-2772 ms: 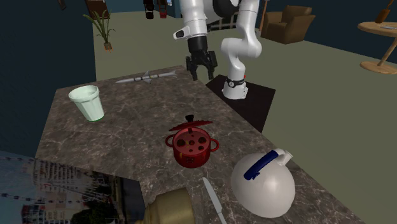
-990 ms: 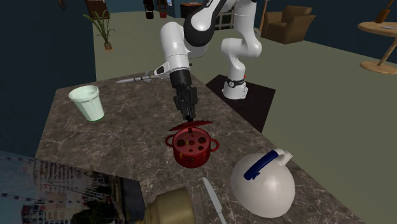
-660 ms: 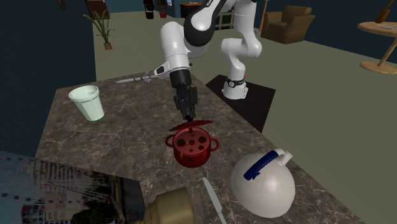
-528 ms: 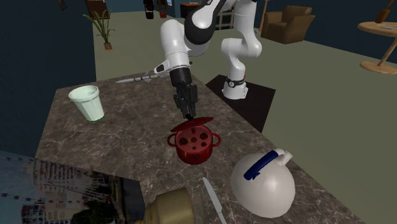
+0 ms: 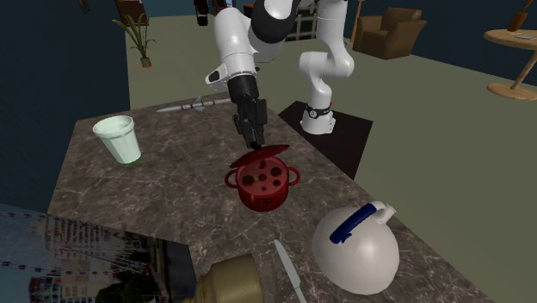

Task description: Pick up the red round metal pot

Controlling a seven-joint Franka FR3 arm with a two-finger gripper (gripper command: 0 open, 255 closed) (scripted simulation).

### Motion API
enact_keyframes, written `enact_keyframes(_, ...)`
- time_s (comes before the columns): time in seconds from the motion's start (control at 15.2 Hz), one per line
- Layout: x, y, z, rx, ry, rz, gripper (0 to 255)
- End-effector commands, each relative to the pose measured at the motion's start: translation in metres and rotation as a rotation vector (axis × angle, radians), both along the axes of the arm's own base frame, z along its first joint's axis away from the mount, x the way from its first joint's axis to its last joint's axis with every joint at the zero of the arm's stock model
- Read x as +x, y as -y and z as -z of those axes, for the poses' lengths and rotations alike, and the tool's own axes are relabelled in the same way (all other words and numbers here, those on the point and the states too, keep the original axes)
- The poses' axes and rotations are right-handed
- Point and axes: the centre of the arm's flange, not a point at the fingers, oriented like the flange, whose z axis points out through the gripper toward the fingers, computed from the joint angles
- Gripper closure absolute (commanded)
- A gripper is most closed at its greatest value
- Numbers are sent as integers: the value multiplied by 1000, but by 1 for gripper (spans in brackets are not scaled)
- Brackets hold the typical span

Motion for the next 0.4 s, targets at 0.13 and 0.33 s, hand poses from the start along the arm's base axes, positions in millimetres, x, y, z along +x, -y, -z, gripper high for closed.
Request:
enact_keyframes(0.13, 0, -1, -23, 0, 3, 1, 255)
enact_keyframes(0.33, 0, -1, -29, 0, 3, 1, 255)
